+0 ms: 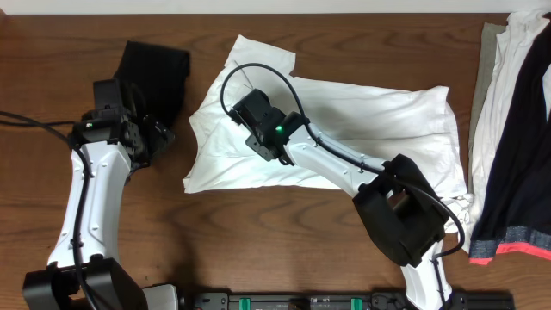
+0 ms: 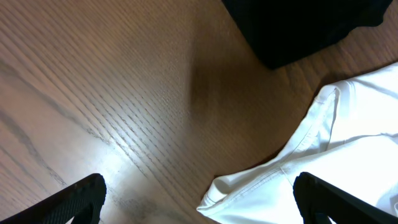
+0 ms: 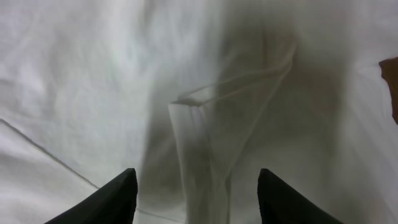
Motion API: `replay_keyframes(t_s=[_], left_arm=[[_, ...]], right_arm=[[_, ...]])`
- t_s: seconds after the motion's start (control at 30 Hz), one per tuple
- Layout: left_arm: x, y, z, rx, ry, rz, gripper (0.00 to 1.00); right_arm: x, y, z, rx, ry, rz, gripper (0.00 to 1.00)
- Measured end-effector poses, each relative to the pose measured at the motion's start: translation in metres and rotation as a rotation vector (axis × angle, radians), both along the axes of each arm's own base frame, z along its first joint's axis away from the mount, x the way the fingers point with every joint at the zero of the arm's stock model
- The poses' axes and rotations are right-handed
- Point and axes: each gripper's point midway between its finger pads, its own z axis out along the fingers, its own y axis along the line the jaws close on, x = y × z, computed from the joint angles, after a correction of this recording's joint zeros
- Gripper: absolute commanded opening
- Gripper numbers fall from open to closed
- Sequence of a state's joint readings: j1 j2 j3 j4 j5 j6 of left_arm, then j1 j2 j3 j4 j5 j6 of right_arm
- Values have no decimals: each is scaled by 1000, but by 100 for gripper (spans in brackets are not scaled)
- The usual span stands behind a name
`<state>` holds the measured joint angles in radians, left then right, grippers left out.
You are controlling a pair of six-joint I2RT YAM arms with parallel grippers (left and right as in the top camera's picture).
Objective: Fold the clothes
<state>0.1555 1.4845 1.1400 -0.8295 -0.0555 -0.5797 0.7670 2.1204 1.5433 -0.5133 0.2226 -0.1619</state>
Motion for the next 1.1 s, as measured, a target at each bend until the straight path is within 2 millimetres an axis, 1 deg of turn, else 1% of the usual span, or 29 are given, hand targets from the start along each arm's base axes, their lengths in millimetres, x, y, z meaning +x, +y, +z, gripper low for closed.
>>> replay_keyframes(t_s=[0.17,0.3,0.37,0.47,0.57,0.6,0.8,0.83,0.93,1.1], left_arm=[[0,0,0,0,0,0,98],[0,0,0,0,0,0,98],[0,0,0,0,0,0,98],[0,0,0,0,0,0,98],[0,0,0,0,0,0,98],[0,0,0,0,0,0,98],[0,0,0,0,0,0,98],[0,0,0,0,0,0,98],[0,0,0,0,0,0,98],[0,0,0,0,0,0,98]], right_arm=[[0,1,0,6,-1,2,54],[1,2,-1,9,-2,3,54],[1,2,-6,3,4,3,54],[-1,1,-18,-12,22,3,51],[0,2,-28,-19,30,7,37],[0,2,-29,-17,29,6,35],[6,3,-27,-11,4,-4,33],[6,2,-27,-17,-2,-8,30],[10,-2,-26,-34,-17,-22,17],[16,-9,-25,-46,-34,-43,13]])
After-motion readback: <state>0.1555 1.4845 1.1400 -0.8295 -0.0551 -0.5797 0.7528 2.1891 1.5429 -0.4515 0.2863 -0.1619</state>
